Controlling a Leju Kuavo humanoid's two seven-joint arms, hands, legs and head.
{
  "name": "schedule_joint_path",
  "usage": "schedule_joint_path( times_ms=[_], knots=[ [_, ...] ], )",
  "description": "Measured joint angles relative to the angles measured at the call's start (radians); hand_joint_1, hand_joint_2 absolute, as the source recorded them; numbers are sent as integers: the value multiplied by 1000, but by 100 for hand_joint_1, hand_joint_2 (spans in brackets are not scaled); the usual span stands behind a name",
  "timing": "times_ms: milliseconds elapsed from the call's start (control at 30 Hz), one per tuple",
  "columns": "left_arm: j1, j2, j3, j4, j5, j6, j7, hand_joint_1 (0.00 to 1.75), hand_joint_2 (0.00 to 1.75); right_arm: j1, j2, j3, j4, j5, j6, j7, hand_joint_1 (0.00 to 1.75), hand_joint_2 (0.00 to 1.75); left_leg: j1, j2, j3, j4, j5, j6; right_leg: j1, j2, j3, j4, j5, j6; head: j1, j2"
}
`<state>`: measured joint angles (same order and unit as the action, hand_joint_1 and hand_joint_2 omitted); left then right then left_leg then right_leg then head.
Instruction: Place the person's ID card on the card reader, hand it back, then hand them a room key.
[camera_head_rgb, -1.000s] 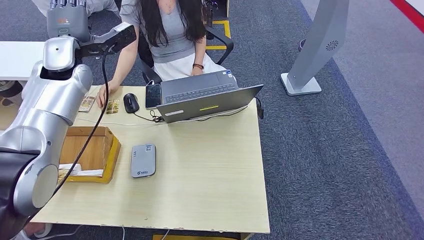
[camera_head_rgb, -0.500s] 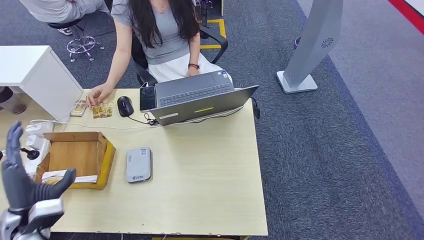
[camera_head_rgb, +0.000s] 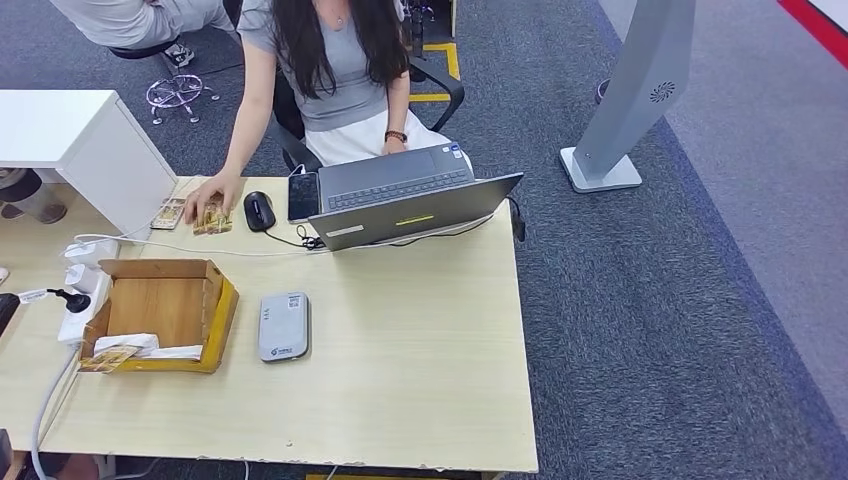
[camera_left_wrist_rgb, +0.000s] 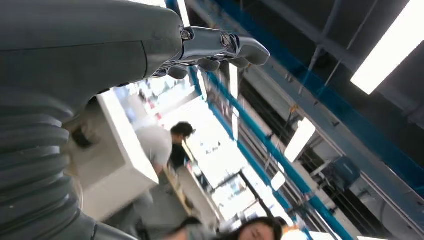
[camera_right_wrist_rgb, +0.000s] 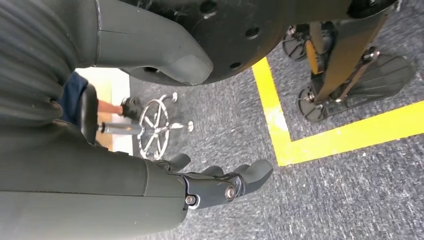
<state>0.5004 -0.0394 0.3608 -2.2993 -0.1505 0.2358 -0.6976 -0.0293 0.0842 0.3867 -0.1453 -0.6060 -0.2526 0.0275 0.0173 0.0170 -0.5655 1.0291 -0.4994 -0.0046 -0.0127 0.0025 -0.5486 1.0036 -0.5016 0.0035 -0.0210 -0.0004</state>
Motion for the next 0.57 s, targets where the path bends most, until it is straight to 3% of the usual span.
schedule_joint_path(
  times_ms=[67, 133, 200, 267, 367, 567],
  knots=[
    [-50, -66, 107, 41, 121, -266, 26, 0, 175, 0, 3, -9, 0, -12, 0, -2, 0, 175, 0, -1, 0, 0, 1, 0, 0, -1, 1, 0, 0, 0, 0, 0],
    [-125, -134, 271, 110, 192, -570, 56, 0, 175, -1, 5, -15, 0, -19, -1, 0, 0, 175, 1, -1, 1, 0, 2, 0, 1, 0, 1, 0, 1, -1, 1, 0],
    [-188, -183, 421, 171, 212, -755, 79, 0, 175, -1, 6, -19, 0, -22, -1, 2, 0, 175, 1, 0, 2, 0, 2, -1, 2, 1, 1, 0, 1, -2, 2, 0],
    [-250, -216, 535, 234, 262, -800, 160, 0, 175, -2, 6, -24, 0, -24, -2, 9, 0, 175, 1, -1, 2, 0, 2, -1, 1, 0, 1, 0, 1, -2, 2, 0],
    [-352, -228, 715, 422, 395, -794, 367, 0, 175, -5, 6, -27, 0, -22, -6, 26, 0, 175, 2, -3, 3, 0, 2, -2, 2, -1, 3, 0, 1, -2, 2, 0],
    [-466, -145, 950, 850, 645, -756, 583, 0, 175, -8, 6, -26, -2, 6, -8, 43, 0, 175, 3, -3, 4, 0, 1, -4, 4, -2, 4, 0, -1, -4, 1, 0]
  ],
)
